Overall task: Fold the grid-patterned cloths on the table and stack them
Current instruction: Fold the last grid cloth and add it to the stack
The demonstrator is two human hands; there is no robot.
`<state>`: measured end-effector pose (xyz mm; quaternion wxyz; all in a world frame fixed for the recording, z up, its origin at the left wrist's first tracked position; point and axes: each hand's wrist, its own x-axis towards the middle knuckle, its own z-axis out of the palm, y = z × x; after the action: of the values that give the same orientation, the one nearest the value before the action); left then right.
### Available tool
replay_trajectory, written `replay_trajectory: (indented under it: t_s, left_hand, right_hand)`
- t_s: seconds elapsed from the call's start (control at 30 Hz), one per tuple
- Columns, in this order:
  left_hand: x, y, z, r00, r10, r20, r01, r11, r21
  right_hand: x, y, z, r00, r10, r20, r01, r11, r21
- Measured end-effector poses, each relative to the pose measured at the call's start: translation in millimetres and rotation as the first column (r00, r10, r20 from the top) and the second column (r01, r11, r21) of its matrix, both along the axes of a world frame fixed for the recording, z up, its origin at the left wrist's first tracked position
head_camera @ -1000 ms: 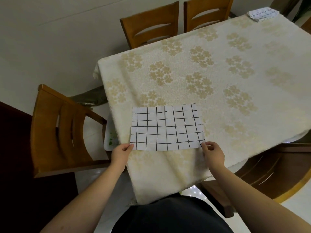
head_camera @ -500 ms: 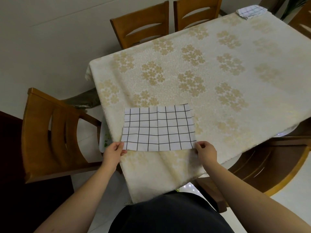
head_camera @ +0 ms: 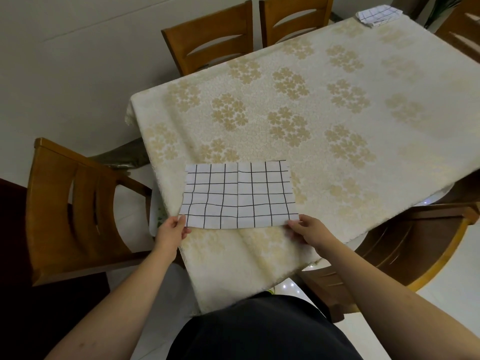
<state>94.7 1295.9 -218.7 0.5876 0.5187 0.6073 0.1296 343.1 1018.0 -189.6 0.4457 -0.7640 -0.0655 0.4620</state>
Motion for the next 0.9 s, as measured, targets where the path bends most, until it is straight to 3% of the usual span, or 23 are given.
replay_trajectory:
  t_s: [0.23,0.47,0.63,0.77,0.9]
  left_hand:
    - [-6,0,-5,0.999,0.015,-0.037,-0.013,0.999,0.035]
    - [3,-4,1,0.995,0.083,0.046,-0.08,0.995,-0.062]
    - [7,-2,2,0.99,0.105,0.092,-0.096,0.99,-0.098]
    - [7,6,4,0.99,0.108,0.092,-0.1,0.991,-0.093]
    - [9,13,6,0.99,0.109,0.095,-0.102,0.992,-0.079]
  right_hand:
    - [-2,-2,-4,0.967,0.065,0.246,-0.037,0.993,-0.116]
    - [-8,-6,-6,0.936,0.212,0.279,-0.192,0.976,-0.099]
    - [-10,-4,-10,0.874,0.162,0.458,-0.09,0.981,-0.174]
    - [-5,-3,-8,0.799,0.11,0.591,-0.071,0.993,-0.089]
    - [-6,0,3,0.865,0.032,0.5,-0.049,0.999,0.02]
